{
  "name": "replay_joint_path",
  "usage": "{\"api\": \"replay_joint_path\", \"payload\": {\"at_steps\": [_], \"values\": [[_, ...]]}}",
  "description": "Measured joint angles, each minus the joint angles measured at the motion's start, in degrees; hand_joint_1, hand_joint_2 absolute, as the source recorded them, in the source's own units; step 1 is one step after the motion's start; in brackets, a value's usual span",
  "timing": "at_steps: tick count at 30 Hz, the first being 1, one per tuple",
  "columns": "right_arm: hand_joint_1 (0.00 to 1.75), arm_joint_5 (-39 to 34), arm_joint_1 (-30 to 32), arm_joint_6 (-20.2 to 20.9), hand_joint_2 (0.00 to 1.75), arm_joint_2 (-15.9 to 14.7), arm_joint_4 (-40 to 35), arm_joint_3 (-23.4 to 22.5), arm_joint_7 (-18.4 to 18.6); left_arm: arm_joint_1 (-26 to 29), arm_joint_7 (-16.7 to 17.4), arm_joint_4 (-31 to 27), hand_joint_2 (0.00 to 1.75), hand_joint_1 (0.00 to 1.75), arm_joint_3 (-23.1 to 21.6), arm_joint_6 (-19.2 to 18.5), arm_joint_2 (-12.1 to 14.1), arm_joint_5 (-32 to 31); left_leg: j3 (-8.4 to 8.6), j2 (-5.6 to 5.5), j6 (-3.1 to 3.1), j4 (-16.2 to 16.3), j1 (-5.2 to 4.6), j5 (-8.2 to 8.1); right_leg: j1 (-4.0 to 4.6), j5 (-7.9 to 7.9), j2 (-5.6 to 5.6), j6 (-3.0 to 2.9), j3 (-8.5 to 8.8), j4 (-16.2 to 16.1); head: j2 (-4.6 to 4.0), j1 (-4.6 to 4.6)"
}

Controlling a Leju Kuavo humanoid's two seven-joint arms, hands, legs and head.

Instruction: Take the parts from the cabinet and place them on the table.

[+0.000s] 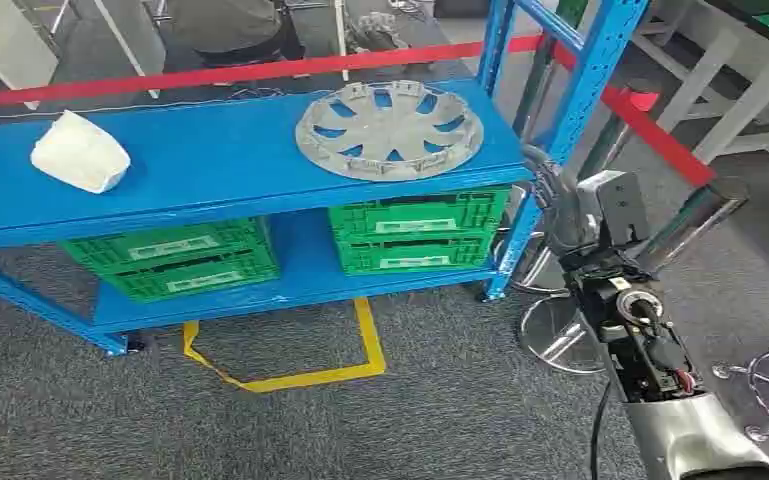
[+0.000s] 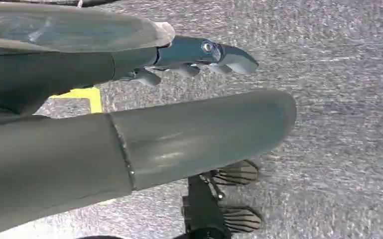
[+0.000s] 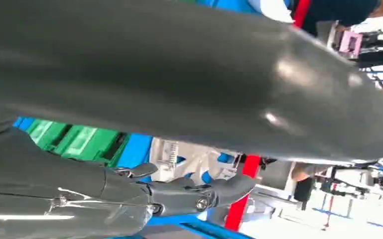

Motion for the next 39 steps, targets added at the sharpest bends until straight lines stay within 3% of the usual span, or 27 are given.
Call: {"api": "replay_joint_path", "payload": {"at_steps": [13,39], "values": [[0.0,-0.06,-1.01,0.66,0.0,-1.49,4.0,-1.27,-0.39,1.0,-0.55,0.0,0.0,0.0,0.11,0.02,0.39,0.07,0.01,-0.03,0.0,0.0,0.0,0.0,0.0,-0.01,-0.01,0.01,-0.01,-0.01,0.0,0.02],[0.0,-1.14,0.29,-0.09,0.0,-1.92,2.23,-3.34,1.16,1.06,-1.07,0.0,0.0,0.0,0.11,-1.88,0.57,-1.4,0.03,0.0,0.0,0.0,0.0,0.0,0.0,0.0,0.0,0.01,0.0,-0.01,0.0,0.02]]}}
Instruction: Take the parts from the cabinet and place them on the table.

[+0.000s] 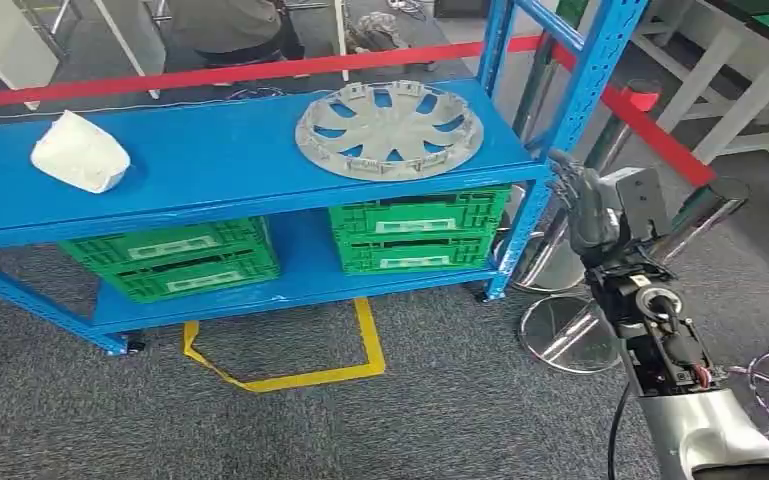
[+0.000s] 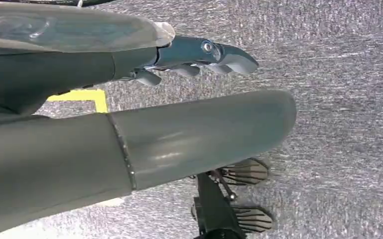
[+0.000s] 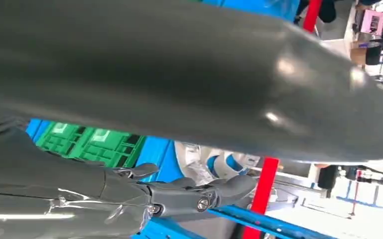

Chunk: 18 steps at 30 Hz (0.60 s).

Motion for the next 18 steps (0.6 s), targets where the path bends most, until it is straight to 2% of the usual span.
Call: {"api": "replay_joint_path", "payload": {"at_steps": [3,4,7,8,11,18], "values": [[0.0,0.0,0.0,0.0,0.0,0.0,0.0,0.0,0.02,0.0,0.0,0.0,0.0,0.0,0.0,0.0,0.0,0.0,0.0,0.0,0.0,0.0,0.0,0.0,0.0,0.0,0.0,0.0,0.0,0.0,0.0,-0.02],[0.0,-0.04,0.03,0.0,0.0,0.0,0.0,0.0,0.04,-0.03,0.0,0.0,0.0,0.0,0.0,0.0,0.15,-0.04,-0.14,-0.05,0.5,0.47,-0.21,-0.22,-0.44,0.11,0.02,0.27,0.03,-0.2,0.0,-0.04],[0.0,-0.42,0.12,-0.06,0.0,0.0,-0.09,0.02,0.26,-0.03,-0.04,0.02,0.0,0.0,0.0,0.0,0.48,-0.18,-0.16,0.01,0.85,0.36,-0.29,-0.19,-0.52,0.22,0.02,0.53,0.02,-0.31,0.0,-0.22],[0.0,-0.72,0.17,-0.15,0.0,0.0,-0.26,0.02,0.37,-0.04,-0.04,0.02,0.0,0.0,0.0,0.0,0.42,-0.17,-0.18,0.05,0.21,0.02,-0.16,0.02,-0.09,0.04,0.1,-0.07,-0.05,-0.02,0.0,-0.22],[0.0,-1.25,0.36,-0.41,0.0,0.0,-0.39,0.04,0.57,-0.06,-0.02,0.02,0.0,0.0,0.0,-0.02,0.48,-0.33,-0.1,0.01,0.3,0.03,-0.24,-0.02,-0.39,0.02,0.06,0.16,0.02,-0.06,0.0,0.0],[0.0,-3.15,-2.86,3.28,0.0,-0.22,2.62,0.41,-1.77,-0.15,-0.02,0.02,0.0,0.0,0.0,-0.02,0.46,-0.55,-0.16,0.02,0.4,0.06,-0.35,0.0,-0.48,0.15,0.06,0.37,0.03,-0.24,0.0,0.13]]}}
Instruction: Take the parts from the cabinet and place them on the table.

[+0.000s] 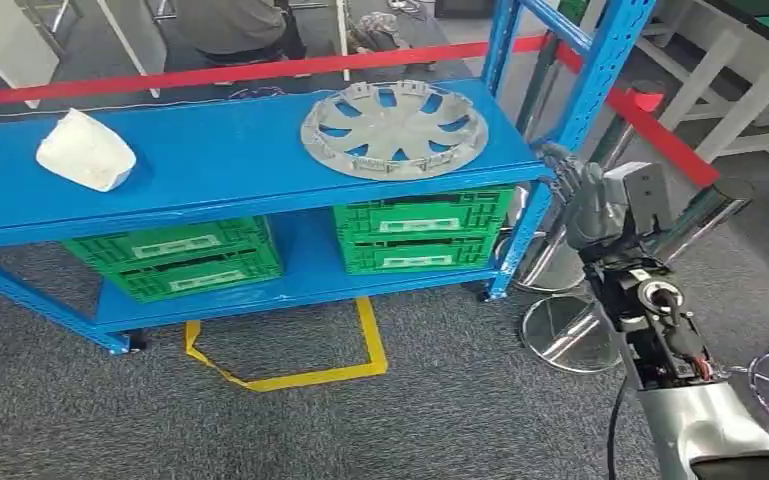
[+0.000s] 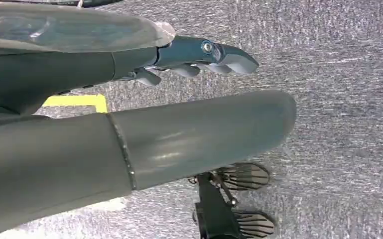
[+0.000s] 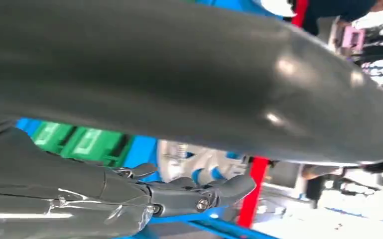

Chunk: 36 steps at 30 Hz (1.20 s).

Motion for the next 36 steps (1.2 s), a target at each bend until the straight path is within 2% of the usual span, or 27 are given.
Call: {"api": "replay_joint_path", "payload": {"at_steps": [4,5,6,7,8,10,11,12,13,15,16,17,18,19,21,22,23,25,26,27,28,29,31,32,33,34,36], "values": [[0.0,-0.29,-2.52,0.31,0.0,0.0,2.43,0.55,-0.61,-0.07,0.07,0.0,0.0,0.0,0.0,0.09,-0.09,-0.17,-0.01,-0.03,0.02,0.01,-0.04,0.01,0.07,0.01,0.0,0.0,0.01,-0.01,0.0,-0.02],[0.0,-0.5,-2.87,0.31,0.0,0.0,2.85,0.68,-0.7,-0.19,0.09,0.0,0.0,0.0,0.0,0.11,0.04,-0.26,0.04,-0.09,0.91,0.04,-0.23,-0.02,-0.31,0.47,-0.06,0.78,0.3,-0.85,0.0,-0.11],[0.0,-0.72,-2.99,0.28,0.0,-0.02,2.98,0.72,-0.79,-0.33,0.09,0.0,0.0,0.0,0.0,0.11,0.0,-0.39,1.14,0.08,1.39,-2.01,0.39,0.84,0.08,0.47,0.0,0.9,0.64,-1.49,0.0,-0.39],[0.0,-0.87,-3.19,0.18,0.0,-0.07,3.22,0.77,-0.88,-0.36,0.15,0.02,0.0,0.0,0.0,0.13,-0.18,-0.44,1.98,0.28,1.37,-3.36,0.69,1.41,0.02,0.07,-0.16,0.85,0.59,-0.58,0.0,-0.09],[0.0,-0.87,-3.52,0.2,0.0,-0.11,3.5,0.83,-0.94,-0.49,0.15,0.02,0.0,0.0,0.0,0.17,-0.17,-0.46,2.36,0.38,1.51,-3.95,0.86,1.57,0.01,-1.73,-0.13,0.91,-0.85,2.42,0.0,0.29],[0.0,-0.87,-3.35,0.02,0.0,-0.13,4.25,1.01,-0.9,-0.61,0.17,0.02,0.0,0.0,0.0,0.17,-0.26,-0.48,2.55,0.42,1.41,-3.97,1.05,1.46,-0.3,-5.52,-0.11,1.35,-5.46,11.45,0.0,0.72],[0.0,-0.87,-2.97,-0.04,0.0,-0.13,4.55,1.07,-0.85,-0.6,0.2,0.02,0.0,0.0,0.0,0.17,-0.35,-0.5,2.6,0.41,1.24,-3.9,1.15,1.3,-0.57,-6.52,-0.12,1.75,-7.58,15.22,0.0,0.79],[0.0,-0.87,-2.79,-0.13,0.0,-0.13,4.81,1.09,-0.83,-0.55,0.24,0.02,0.0,0.0,0.0,0.2,-0.48,-0.5,2.61,0.38,0.86,-3.67,1.39,1.05,-0.95,-5.96,-0.15,2.12,-8.55,16.31,0.0,0.87],[0.0,-0.85,-2.75,-0.15,0.0,-0.13,5.01,1.14,-0.85,-0.51,0.35,0.02,0.0,0.0,0.0,0.2,-0.61,-0.5,2.72,0.35,0.34,-3.34,1.76,0.71,-1.35,-4.0,-0.2,2.56,-7.89,14.28,0.0,0.98],[0.0,-0.85,-2.75,-0.2,0.0,-0.13,5.18,1.14,-0.87,-0.58,0.63,0.02,0.0,0.0,0.0,0.28,-0.79,-0.5,2.86,0.26,-0.94,-1.85,2.84,-0.53,-2.34,1.66,-0.54,3.79,-3.61,4.84,0.0,1.14],[0.0,-0.85,-2.66,-0.22,0.0,-0.13,5.27,1.14,-0.87,-0.65,0.87,0.02,0.0,0.0,0.0,0.48,-0.77,-0.5,2.82,0.22,-1.78,-0.8,3.24,-1.38,-2.51,1.32,-0.52,4.76,-2.14,1.9,0.0,1.31],[0.0,-0.85,-2.56,-0.2,0.0,-0.11,5.62,1.27,-0.85,-0.9,1.07,-0.07,0.0,0.0,0.0,0.7,-0.24,-0.48,2.26,-0.04,-2.55,0.0,2.59,-1.93,-2.12,0.35,-0.04,4.3,-2.34,2.31,-0.02,2.08],[0.0,-0.85,-2.44,-0.2,0.0,-0.18,5.56,1.29,-0.85,-1.02,1.33,0.07,0.0,0.0,0.0,0.72,-0.7,-0.48,2.05,-0.05,-2.86,0.18,2.7,-2.03,-1.95,-0.1,0.36,2.5,-2.57,2.89,0.0,2.03],[0.0,-0.79,-2.02,-0.22,0.0,-0.17,5.62,1.27,-0.88,-1.13,1.4,0.04,0.0,0.0,0.0,0.85,-0.74,-0.39,2.27,-0.02,-3.03,0.08,2.82,-2.07,-1.77,-0.36,0.38,1.87,-2.83,3.09,0.0,1.31],[0.0,-0.66,-2.14,-0.04,0.0,-0.17,5.73,1.33,-0.92,-1.16,1.62,0.02,0.0,0.0,0.0,0.87,-0.7,-0.31,2.42,0.07,-3.52,-0.2,3.06,-2.26,-1.68,-0.77,0.7,0.68,-2.84,3.64,0.0,0.72],[0.0,-0.66,-2.17,0.0,0.0,-0.17,5.71,1.33,-1.09,-1.35,1.66,0.02,0.0,0.0,0.0,0.87,-0.7,-0.31,2.07,-0.03,-3.31,1.02,3.15,-2.9,-1.63,-0.9,0.71,0.27,-2.58,3.5,0.0,0.09],[0.0,-0.66,-2.27,0.04,0.0,-0.17,5.71,1.33,-1.29,-1.52,1.66,0.04,0.0,0.0,0.0,0.81,-0.79,-0.33,0.39,-0.04,-3.05,4.19,3.0,-4.37,-1.46,-0.98,0.7,0.09,-2.34,3.39,0.0,-0.5],[0.0,-0.59,-2.46,0.26,0.0,-0.17,5.8,1.33,-1.51,-1.48,1.57,0.02,0.0,0.0,0.0,0.72,-0.81,-0.35,-5.54,-0.09,-2.64,14.25,2.3,-8.01,-1.01,-1.21,0.68,-0.33,-2.08,3.27,0.0,-0.94],[0.0,-0.59,-2.43,0.37,0.0,-0.17,5.86,1.36,-1.51,-1.34,1.4,0.02,0.0,0.0,0.0,0.68,-0.79,-0.39,-8.51,-0.14,-2.33,18.62,1.95,-8.94,-0.65,-1.4,0.71,-0.6,-1.95,3.28,0.0,-1.01],[0.0,-0.59,-2.39,0.42,0.0,-0.17,6.02,1.36,-1.51,-1.27,1.27,0.02,0.0,0.0,0.0,0.61,-0.79,-0.42,-10.37,-0.19,-1.88,20.54,1.59,-8.62,-0.33,-1.6,0.77,-0.88,-1.7,3.28,0.0,-1.07],[0.0,-0.59,-2.39,0.42,0.0,-0.17,6.06,1.38,-1.49,-1.2,1.18,0.02,0.0,0.0,0.0,0.57,-0.79,-0.5,-10.8,-0.25,-1.15,19.62,1.14,-6.77,0.06,-1.84,0.89,-1.14,-1.33,3.27,0.0,-1.05],[0.0,-0.61,-2.43,0.42,0.0,-0.17,6.06,1.36,-1.49,-1.16,1.16,0.02,0.0,0.0,0.0,0.5,-0.79,-0.61,-9.96,-0.34,-0.18,16.11,0.58,-3.77,0.46,-2.14,1.0,-1.28,-0.87,3.25,0.0,-1.07],[0.0,-0.61,-2.41,0.44,0.0,-0.17,6.06,1.36,-1.51,-1.15,1.09,0.02,0.0,0.0,0.0,0.52,-0.59,-0.66,-6.32,-0.9,2.25,5.61,-0.78,2.79,0.85,-2.74,1.1,-1.59,0.02,3.06,0.0,-1.03],[0.0,-0.61,-2.46,0.46,0.0,-0.17,6.12,1.36,-1.49,-1.18,1.03,0.04,0.0,0.0,0.0,0.52,-0.35,-0.7,-5.41,-0.98,2.97,4.5,-0.88,1.82,1.19,-2.9,1.14,-1.48,0.14,2.86,0.0,-0.74],[0.0,-0.61,-2.43,0.48,0.0,-0.17,6.12,1.36,-1.33,-1.19,0.98,0.02,0.0,0.0,0.0,0.52,-0.37,-0.81,-5.02,-0.95,2.65,3.08,-1.22,2.0,0.95,-2.97,1.44,-1.34,0.09,2.8,0.0,-0.72],[0.0,-0.61,-2.33,0.48,0.0,-0.2,6.1,1.33,-1.25,-1.19,0.98,0.02,0.0,0.0,0.0,0.52,-0.33,-0.81,-4.92,-0.92,2.45,3.17,-1.29,1.85,0.78,-2.94,1.45,-1.12,0.08,2.64,0.0,-0.9],[0.0,-0.61,-2.12,0.46,0.0,-0.22,5.99,1.29,-0.92,-1.3,0.96,0.02,0.0,0.0,0.0,0.52,-0.13,-0.83,-4.35,-0.89,2.43,2.16,-1.44,1.78,0.58,-3.13,1.49,-0.41,0.56,1.96,0.0,-1.11]]}}
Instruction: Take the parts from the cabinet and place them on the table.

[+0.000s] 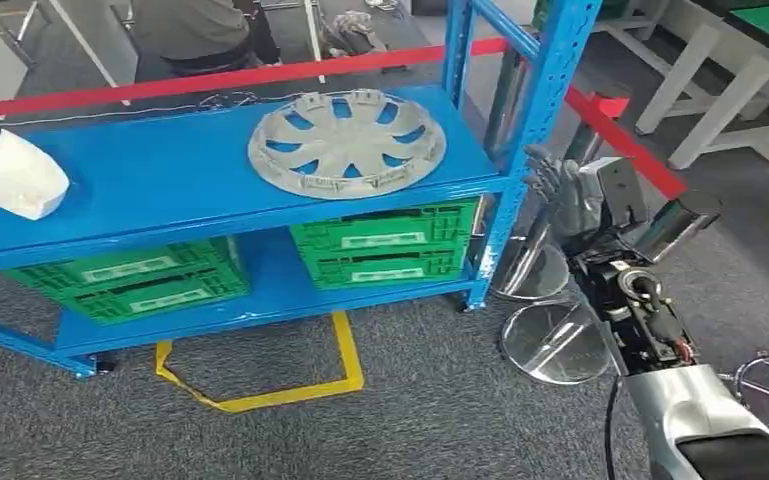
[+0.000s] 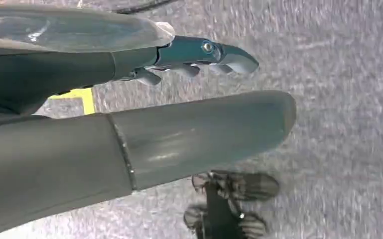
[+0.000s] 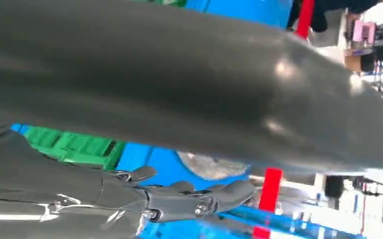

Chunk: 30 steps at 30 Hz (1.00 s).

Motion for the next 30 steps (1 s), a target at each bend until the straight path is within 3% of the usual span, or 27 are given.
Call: {"api": "replay_joint_path", "payload": {"at_steps": [1,2,4,6,7,8,10,12,13,15,16,17,18,20,21,22,23,25,26,27,30], "values": [[0.0,0.02,0.16,-0.04,0.0,-0.2,-0.33,-0.11,0.15,-0.05,0.02,0.0,0.0,0.0,0.0,0.0,-0.11,-0.11,1.05,0.23,-0.46,-1.34,0.96,0.36,0.08,-0.38,-0.24,0.22,0.04,0.19,0.0,0.02],[0.0,0.0,0.12,-0.07,0.0,-0.26,-0.42,-0.2,0.26,-0.06,-0.11,0.0,0.0,0.0,0.0,-0.04,-0.18,-0.15,1.91,0.23,-0.3,-1.96,0.86,0.21,0.27,-1.31,-0.74,0.52,-0.49,2.04,0.0,0.31],[0.0,0.02,0.19,-0.13,0.0,-0.39,-0.48,-0.22,0.83,0.0,-0.13,0.0,0.0,0.0,0.0,-0.22,-0.31,-0.15,2.64,0.25,-0.1,-2.03,0.88,-0.12,0.09,-4.95,-0.95,0.96,-4.76,10.77,0.0,0.9],[0.0,0.24,0.93,-0.13,0.0,-0.39,-0.48,-0.26,1.61,0.06,-0.13,0.0,0.0,0.0,0.0,-0.44,-0.44,-0.2,3.16,0.27,-0.07,-1.98,0.88,-0.66,-0.16,-6.48,-1.11,1.3,-9.01,17.55,0.0,1.27],[0.0,0.64,1.14,-0.13,0.0,-0.42,-0.5,-0.26,1.9,0.16,-0.13,0.0,0.0,0.0,0.0,-0.5,-0.46,-0.31,3.57,0.26,-0.2,-1.96,0.89,-0.97,-0.25,-5.03,-1.23,1.44,-9.3,16.97,0.0,1.51],[0.0,0.98,1.1,-0.02,0.0,-0.42,-0.52,-0.26,2.19,0.23,-0.13,0.0,0.0,0.0,0.0,-0.52,-0.5,-0.33,3.98,0.26,-0.3,-1.94,0.89,-1.28,-0.32,-2.7,-1.33,1.48,-8.41,14.19,0.0,1.79],[0.0,1.95,0.69,0.77,0.0,-0.5,-0.81,-0.17,2.6,0.21,-0.13,0.0,0.0,0.0,0.0,-0.61,-0.59,-0.5,5.06,0.27,-0.76,-1.76,0.9,-2.1,-0.46,3.67,-1.6,1.44,-3.98,3.7,0.0,2.14],[0.0,3.06,-0.23,1.99,0.0,-0.52,-0.72,0.02,2.78,0.03,0.0,0.0,0.0,0.0,0.0,-0.61,-0.59,-0.7,4.99,0.28,-1.45,-1.18,0.51,-2.73,-0.07,3.04,-1.75,0.85,-1.66,-0.68,0.0,2.18],[0.0,3.76,-0.79,2.75,0.0,-0.52,-0.5,0.31,2.67,-0.02,0.15,0.02,0.0,0.0,0.0,-0.61,-0.57,-0.76,4.73,0.33,-1.66,-1.38,0.59,-2.58,-0.07,3.03,-1.61,0.26,-1.69,-0.24,0.0,2.08],[0.0,4.44,-2.46,3.78,0.0,-0.52,0.29,1.03,2.32,-0.14,0.39,0.0,0.0,0.0,0.0,-0.61,-0.59,-0.9,4.8,0.55,-2.13,-1.56,0.61,-2.61,-0.03,3.09,-1.34,-0.27,-1.82,-0.47,0.0,1.86],[0.0,4.7,-3.35,4.07,0.0,-0.5,0.66,1.31,2.23,-0.36,0.46,0.0,0.0,0.0,0.0,-0.61,-0.41,-0.94,4.77,0.47,-2.47,-1.38,0.56,-3.01,-0.59,3.26,-1.35,-0.61,-1.34,-0.99,0.0,1.83],[0.0,4.85,-4.24,4.15,0.0,-0.5,1.05,1.66,2.05,-0.61,0.46,0.02,0.0,0.0,0.0,-0.61,-0.55,-0.94,4.15,0.36,-2.85,0.18,0.72,-3.72,-0.58,3.2,-1.39,-0.75,-1.14,-1.13,0.0,1.59],[0.0,4.85,-5.18,4.24,0.0,-0.5,1.58,2.01,1.9,-0.78,0.46,0.02,0.0,0.0,0.0,-0.61,-0.5,-0.94,2.01,0.33,-3.18,4.07,0.89,-5.52,-0.63,3.1,-1.43,-0.99,-1.1,-1.14,0.0,1.0],[0.0,4.85,-5.86,4.41,0.0,-0.5,2.69,2.75,1.53,-0.72,0.5,0.02,0.0,0.0,0.0,-0.61,-0.42,-0.94,-3.75,0.34,-3.73,13.76,1.27,-8.82,-0.62,2.88,-1.46,-1.25,-1.02,-1.14,0.0,0.57],[0.0,4.85,-6.03,4.77,0.0,-0.5,3.39,3.04,1.18,-0.59,0.59,0.02,0.0,0.0,0.0,-0.61,-0.44,-0.94,-6.13,0.35,-3.94,17.01,1.47,-9.16,-0.63,2.73,-1.46,-1.27,-0.98,-1.13,0.0,0.48],[0.0,4.94,-6.29,4.85,0.0,-0.5,4.09,3.43,0.9,-0.54,0.7,0.02,0.0,0.0,0.0,-0.61,-0.46,-0.94,-7.08,0.35,-4.02,17.37,1.66,-8.17,-0.66,2.59,-1.44,-1.23,-0.83,-1.13,0.0,0.44],[0.0,5.18,-6.84,5.12,0.0,-0.48,5.01,4.05,0.3,-0.58,0.74,0.02,0.0,0.0,0.0,-0.61,-0.5,-0.94,-6.52,0.35,-4.09,14.68,1.85,-5.64,-0.75,2.36,-1.39,-1.11,-0.59,-1.13,0.0,0.44],[0.0,5.4,-8.51,5.38,0.0,-0.28,6.86,5.11,-1.07,-0.75,0.85,0.02,0.0,0.0,0.0,-0.52,-0.42,-0.94,-2.5,0.37,-4.14,4.7,2.11,0.32,-1.0,1.82,-1.3,-0.67,0.17,-1.13,0.0,0.39],[0.0,5.9,-9.83,5.57,0.0,-0.13,8.25,5.77,-2.01,-0.81,0.87,0.02,0.0,0.0,0.0,-0.52,-0.46,-0.9,-0.48,0.36,-4.2,-0.25,2.26,2.02,-0.97,1.52,-1.25,-0.27,0.36,-1.14,0.0,0.26],[0.0,6.05,-10.94,5.77,0.0,0.11,9.49,6.41,-2.69,-1.01,0.87,0.02,0.0,0.0,0.0,-0.5,-0.48,-0.9,0.05,0.19,-4.0,-0.96,1.72,1.07,-0.64,1.26,-0.94,0.13,0.34,-1.06,0.0,-0.16],[0.0,6.21,-14.14,6.05,0.0,0.61,13.97,8.29,-4.05,-1.07,0.85,0.02,0.0,0.0,0.0,-0.57,-0.5,-0.9,-0.03,0.03,-2.76,-0.82,1.42,0.74,-0.74,1.13,-0.87,1.05,0.79,-1.81,0.0,0.37]]}}
